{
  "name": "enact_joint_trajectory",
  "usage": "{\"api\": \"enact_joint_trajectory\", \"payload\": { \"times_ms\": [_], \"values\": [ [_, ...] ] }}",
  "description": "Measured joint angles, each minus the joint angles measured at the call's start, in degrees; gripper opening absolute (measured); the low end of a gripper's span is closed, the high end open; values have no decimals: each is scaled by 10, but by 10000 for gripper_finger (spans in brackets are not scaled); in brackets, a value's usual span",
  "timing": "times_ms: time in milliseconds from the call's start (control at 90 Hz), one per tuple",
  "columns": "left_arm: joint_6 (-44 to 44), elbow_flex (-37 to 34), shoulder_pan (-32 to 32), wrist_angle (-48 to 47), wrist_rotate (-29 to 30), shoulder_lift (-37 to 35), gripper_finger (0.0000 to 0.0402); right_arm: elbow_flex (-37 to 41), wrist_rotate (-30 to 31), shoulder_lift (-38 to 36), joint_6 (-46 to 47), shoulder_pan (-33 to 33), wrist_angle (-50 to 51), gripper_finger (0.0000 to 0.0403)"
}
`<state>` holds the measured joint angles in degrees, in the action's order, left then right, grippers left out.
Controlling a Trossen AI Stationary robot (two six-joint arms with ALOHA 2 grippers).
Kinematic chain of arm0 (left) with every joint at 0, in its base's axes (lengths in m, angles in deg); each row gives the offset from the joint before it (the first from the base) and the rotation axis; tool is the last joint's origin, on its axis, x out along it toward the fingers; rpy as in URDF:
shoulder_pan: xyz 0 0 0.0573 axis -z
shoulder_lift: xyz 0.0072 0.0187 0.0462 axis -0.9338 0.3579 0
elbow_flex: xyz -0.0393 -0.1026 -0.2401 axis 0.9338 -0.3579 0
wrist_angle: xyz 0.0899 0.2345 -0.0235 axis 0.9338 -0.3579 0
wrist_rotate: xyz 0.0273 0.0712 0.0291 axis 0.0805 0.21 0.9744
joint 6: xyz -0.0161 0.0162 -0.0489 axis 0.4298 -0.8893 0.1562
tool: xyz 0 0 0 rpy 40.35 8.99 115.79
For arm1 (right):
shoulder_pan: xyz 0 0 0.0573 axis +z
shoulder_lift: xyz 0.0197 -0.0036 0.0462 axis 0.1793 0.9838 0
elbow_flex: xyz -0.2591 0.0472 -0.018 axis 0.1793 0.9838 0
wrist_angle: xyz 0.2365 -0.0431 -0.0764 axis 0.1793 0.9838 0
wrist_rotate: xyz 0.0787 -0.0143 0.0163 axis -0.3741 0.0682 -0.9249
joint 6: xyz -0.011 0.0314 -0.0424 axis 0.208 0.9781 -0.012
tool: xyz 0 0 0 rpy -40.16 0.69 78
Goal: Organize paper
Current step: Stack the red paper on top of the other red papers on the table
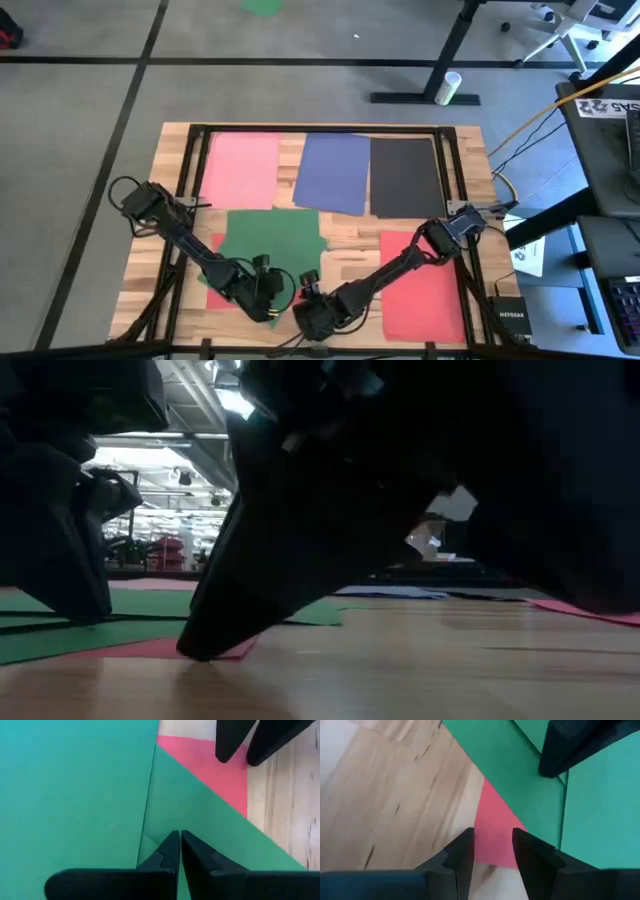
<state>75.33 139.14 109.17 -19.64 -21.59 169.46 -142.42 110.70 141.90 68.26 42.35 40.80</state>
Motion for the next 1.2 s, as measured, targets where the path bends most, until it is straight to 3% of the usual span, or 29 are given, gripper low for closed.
{"api": "enact_joint_trajectory", "payload": {
  "times_ms": [733, 1200],
  "values": [
    [2, 2, 11, 38, -4, 28, 0, -3, -26, -3, 15, 39, 74, 124],
    [-6, 1, 11, 50, -8, 30, 0, -1, -47, -3, -16, 0, 45, 124]
  ]
}}
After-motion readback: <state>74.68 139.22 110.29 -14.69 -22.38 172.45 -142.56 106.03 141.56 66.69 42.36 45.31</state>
